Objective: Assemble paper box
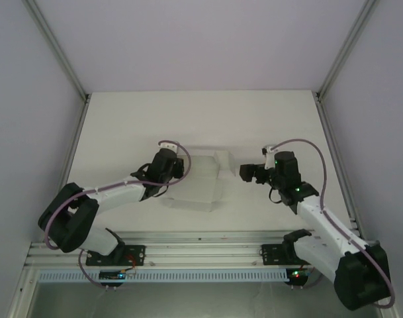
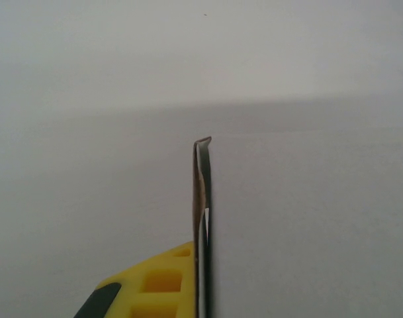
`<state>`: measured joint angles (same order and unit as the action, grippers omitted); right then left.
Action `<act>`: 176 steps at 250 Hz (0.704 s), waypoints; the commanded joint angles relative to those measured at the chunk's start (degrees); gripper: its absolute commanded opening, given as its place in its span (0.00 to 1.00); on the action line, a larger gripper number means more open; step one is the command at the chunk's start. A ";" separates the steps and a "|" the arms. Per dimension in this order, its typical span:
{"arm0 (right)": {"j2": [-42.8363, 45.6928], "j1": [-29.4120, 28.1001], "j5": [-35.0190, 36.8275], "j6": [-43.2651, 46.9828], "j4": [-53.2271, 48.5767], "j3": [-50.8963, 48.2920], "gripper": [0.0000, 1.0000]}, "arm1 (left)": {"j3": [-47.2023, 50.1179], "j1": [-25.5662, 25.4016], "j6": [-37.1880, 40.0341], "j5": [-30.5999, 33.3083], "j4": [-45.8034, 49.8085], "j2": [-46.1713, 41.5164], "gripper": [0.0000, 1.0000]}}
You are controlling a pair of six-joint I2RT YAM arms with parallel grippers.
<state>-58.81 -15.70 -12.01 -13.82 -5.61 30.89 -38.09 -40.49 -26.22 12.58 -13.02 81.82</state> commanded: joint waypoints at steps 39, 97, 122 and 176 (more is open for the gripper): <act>-9.82 -0.35 -8.62 8.96 3.03 7.21 0.98 | -0.87 0.41 0.90 -2.99 -2.47 -0.26 0.00; -14.26 -5.12 -15.42 12.57 4.72 8.87 0.96 | -1.38 0.41 0.73 -3.00 -2.19 0.31 0.00; -16.47 -8.08 -13.64 13.46 4.56 9.80 0.96 | -1.64 0.41 0.89 -3.63 -2.17 0.44 0.00; -21.77 -14.00 -2.58 13.65 7.11 12.20 0.94 | -1.78 0.41 1.08 -5.27 -2.64 0.60 0.00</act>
<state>-77.76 -27.00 -20.99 -1.43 -0.84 40.62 -38.09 -39.83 -25.10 10.26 -13.19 81.89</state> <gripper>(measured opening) 0.952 0.070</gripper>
